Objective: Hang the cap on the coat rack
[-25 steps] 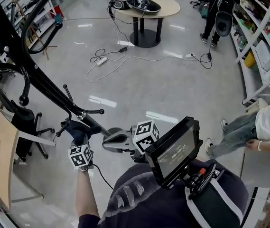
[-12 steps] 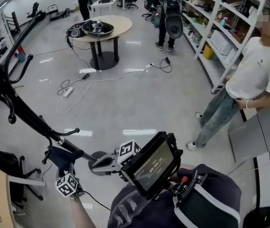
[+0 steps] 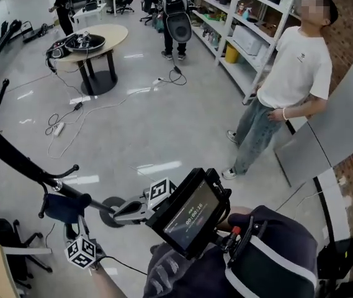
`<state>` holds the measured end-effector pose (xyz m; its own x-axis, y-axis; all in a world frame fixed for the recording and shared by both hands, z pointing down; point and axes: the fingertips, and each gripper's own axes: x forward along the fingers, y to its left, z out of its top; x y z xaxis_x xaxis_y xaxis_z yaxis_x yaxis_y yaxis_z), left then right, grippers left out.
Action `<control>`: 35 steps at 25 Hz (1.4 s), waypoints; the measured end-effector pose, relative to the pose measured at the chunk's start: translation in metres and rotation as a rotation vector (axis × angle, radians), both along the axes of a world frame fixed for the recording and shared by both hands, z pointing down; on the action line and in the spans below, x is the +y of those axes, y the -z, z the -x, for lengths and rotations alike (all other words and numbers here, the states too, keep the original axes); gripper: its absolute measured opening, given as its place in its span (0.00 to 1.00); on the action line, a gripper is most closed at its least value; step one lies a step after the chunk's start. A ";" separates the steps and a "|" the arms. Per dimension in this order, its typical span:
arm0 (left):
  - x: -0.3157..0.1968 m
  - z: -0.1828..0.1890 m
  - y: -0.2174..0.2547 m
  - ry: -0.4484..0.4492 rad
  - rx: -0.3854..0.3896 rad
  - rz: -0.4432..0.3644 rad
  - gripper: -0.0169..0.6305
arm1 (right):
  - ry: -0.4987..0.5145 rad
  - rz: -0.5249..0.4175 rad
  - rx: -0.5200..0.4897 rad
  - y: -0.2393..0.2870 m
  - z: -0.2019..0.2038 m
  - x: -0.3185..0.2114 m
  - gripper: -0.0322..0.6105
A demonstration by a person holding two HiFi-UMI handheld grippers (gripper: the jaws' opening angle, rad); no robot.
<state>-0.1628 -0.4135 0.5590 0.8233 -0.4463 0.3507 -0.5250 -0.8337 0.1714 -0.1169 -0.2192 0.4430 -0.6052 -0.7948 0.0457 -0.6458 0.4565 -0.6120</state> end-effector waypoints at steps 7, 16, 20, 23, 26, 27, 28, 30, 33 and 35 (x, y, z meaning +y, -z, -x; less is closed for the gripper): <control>0.059 0.023 -0.003 0.040 -0.074 0.009 0.40 | 0.044 -0.022 -0.025 0.010 0.007 0.046 0.06; 0.075 0.044 -0.016 0.200 -0.093 0.017 0.40 | 0.177 -0.070 -0.055 -0.007 -0.018 0.040 0.06; 0.093 0.025 -0.006 0.219 -0.084 -0.005 0.40 | 0.188 -0.082 -0.063 -0.005 -0.044 0.049 0.05; 0.105 0.012 0.004 0.228 -0.072 -0.028 0.39 | 0.193 -0.093 -0.069 -0.003 -0.060 0.056 0.06; 0.117 0.000 0.011 0.235 -0.058 -0.042 0.39 | 0.200 -0.101 -0.066 -0.002 -0.077 0.062 0.06; 0.121 -0.005 0.013 0.235 -0.051 -0.042 0.39 | 0.203 -0.102 -0.065 -0.002 -0.083 0.064 0.05; 0.127 -0.011 0.017 0.233 -0.044 -0.044 0.39 | 0.208 -0.103 -0.065 -0.001 -0.088 0.066 0.06; 0.137 -0.025 0.025 0.228 -0.032 -0.058 0.35 | 0.219 -0.108 -0.068 0.001 -0.101 0.070 0.06; 0.155 -0.044 0.038 0.221 -0.027 -0.095 0.21 | 0.239 -0.115 -0.073 0.002 -0.115 0.077 0.06; 0.167 -0.051 0.044 0.221 -0.038 -0.122 0.04 | 0.255 -0.114 -0.078 0.000 -0.119 0.080 0.06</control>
